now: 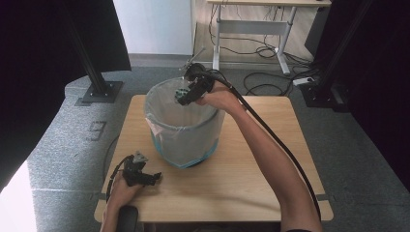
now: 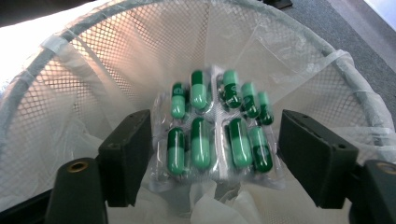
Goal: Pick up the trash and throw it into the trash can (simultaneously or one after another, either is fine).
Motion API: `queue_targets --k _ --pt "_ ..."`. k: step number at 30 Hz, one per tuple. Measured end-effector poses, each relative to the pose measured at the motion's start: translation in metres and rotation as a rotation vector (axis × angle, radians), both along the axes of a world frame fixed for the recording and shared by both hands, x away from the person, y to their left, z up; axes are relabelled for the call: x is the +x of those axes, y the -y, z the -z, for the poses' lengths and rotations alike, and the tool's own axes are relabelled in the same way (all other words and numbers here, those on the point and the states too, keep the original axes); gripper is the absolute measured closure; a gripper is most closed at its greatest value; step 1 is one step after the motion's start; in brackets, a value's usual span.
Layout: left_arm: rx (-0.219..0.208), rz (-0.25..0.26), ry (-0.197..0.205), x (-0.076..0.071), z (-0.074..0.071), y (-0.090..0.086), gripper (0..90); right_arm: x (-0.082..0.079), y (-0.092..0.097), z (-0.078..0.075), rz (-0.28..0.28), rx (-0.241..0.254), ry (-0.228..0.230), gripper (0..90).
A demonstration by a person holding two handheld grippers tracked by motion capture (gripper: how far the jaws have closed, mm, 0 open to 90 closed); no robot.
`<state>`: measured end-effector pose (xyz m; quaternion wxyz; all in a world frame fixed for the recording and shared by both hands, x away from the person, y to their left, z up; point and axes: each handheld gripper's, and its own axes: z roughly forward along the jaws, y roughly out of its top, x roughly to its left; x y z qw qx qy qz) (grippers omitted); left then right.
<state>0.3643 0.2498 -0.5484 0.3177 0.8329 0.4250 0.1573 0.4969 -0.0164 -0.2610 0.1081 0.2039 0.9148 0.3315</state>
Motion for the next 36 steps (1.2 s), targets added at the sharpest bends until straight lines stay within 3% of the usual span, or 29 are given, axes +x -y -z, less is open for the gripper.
queue_targets --k 3,8,25,30,36 --pt "0.000 0.000 0.000 0.000 0.000 0.000 0.0 -0.001 0.001 -0.001 -0.003 0.004 0.006 24.1" --pt "0.000 0.000 0.000 0.000 0.000 0.000 0.0 0.000 0.002 -0.002 0.001 0.016 0.010 13.4" --pt "0.000 0.000 0.000 0.000 0.000 0.000 0.0 -0.003 0.024 -0.005 0.025 0.012 0.029 12.2" --pt "0.000 0.000 0.000 0.000 0.000 0.000 0.0 -0.004 0.034 -0.004 0.051 -0.005 0.044 2.4" --pt "0.000 0.000 0.000 0.000 0.000 0.000 0.0 -0.006 0.049 -0.004 0.071 0.012 0.058 0.9"
